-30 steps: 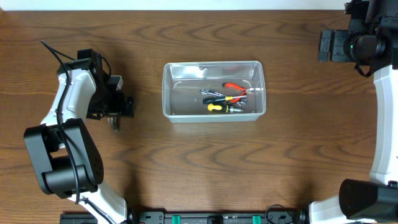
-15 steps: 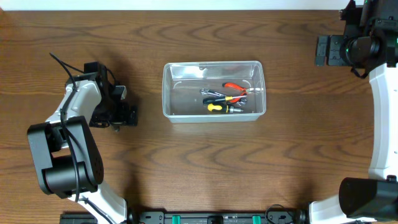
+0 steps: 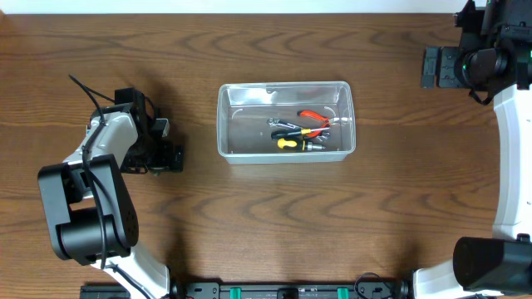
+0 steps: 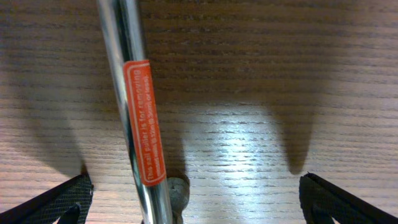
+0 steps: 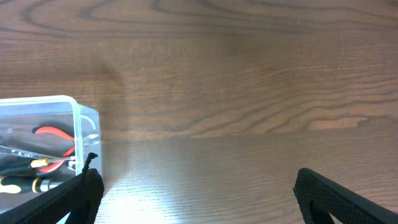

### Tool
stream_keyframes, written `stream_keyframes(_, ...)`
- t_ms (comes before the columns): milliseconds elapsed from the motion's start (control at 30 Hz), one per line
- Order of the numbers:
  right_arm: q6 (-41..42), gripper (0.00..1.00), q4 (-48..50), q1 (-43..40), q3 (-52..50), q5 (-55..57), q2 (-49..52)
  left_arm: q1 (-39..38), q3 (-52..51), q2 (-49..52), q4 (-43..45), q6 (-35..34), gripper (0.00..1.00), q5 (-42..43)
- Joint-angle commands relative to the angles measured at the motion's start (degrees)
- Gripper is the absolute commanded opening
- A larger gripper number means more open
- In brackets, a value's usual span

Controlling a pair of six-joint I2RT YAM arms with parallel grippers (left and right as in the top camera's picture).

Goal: Pack container
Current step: 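Move the left gripper to the black-handled tool and grasp it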

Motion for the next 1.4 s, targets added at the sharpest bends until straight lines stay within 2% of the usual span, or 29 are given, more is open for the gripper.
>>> stream_keyframes(0, 0.31, 0.99, 0.11, -0.42, -0.46, -0.42, 0.13, 0.04, -1.03, 0.13, 0.11, -0.76, 0.98, -0.48)
stream_keyframes(200, 0.31, 0.99, 0.11, -0.39, -0.46, -0.44, 0.13, 0.04, -1.03, 0.13, -0.11, -0.74, 0.89, -0.46)
stream_keyframes(467, 0.33, 0.99, 0.11, -0.39, -0.46, -0.44, 0.13, 0.04, -1.03, 0.13, -0.59, -0.74, 0.71, -0.46)
stream_keyframes(767, 0.33, 0.99, 0.09, -0.39, -0.46, -0.44, 0.13, 0.04, -1.03, 0.13, -1.07, -0.72, 0.66, -0.46)
stream_keyframes(900, 0.33, 0.99, 0.09, -0.39, -0.46, -0.44, 0.13, 0.04, -1.03, 0.13, -1.22, -0.72, 0.49, -0.46)
stream_keyframes(1100, 0.33, 0.99, 0.11, -0.37, -0.46, -0.46, 0.13, 0.04, -1.03, 0.13, -1.2, -0.72, 0.47, -0.46)
stream_keyframes(1200, 0.33, 0.99, 0.09, -0.37, -0.46, -0.5, 0.13, 0.04, -1.03, 0.13, -1.2, -0.72, 0.4, -0.46)
stream_keyframes(1367, 0.33, 0.99, 0.04, -0.37, -0.46, -0.5, 0.13, 0.04, -1.03, 0.13, -1.2, -0.72, 0.4, -0.46)
